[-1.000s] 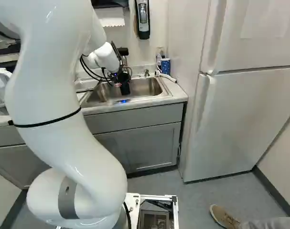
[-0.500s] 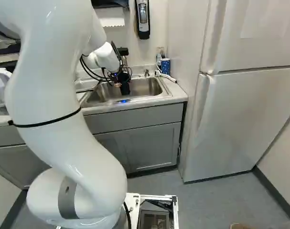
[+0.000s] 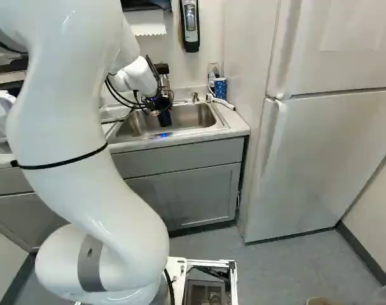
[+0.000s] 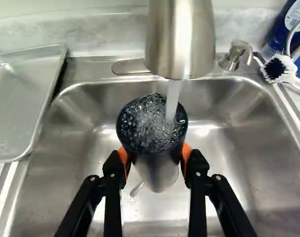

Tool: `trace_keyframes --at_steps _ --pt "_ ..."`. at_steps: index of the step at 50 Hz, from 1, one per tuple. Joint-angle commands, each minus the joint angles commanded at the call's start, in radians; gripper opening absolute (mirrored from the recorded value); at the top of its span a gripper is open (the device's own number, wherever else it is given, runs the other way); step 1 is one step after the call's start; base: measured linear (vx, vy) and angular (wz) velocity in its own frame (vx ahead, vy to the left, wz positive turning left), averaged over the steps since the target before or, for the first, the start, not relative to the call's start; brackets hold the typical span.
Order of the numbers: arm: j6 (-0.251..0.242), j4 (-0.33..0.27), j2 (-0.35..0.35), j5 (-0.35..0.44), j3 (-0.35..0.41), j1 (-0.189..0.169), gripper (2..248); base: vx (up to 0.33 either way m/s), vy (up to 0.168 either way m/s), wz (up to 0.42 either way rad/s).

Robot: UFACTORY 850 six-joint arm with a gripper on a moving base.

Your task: Rinse the cup and place it in the tray

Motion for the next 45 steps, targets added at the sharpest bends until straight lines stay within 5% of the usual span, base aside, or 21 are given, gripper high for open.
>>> trace_keyframes --at_steps 45 --pt "0.0 0.0 0.008 0.0 -0.013 0.132 121 0.0 0.0 0.0"
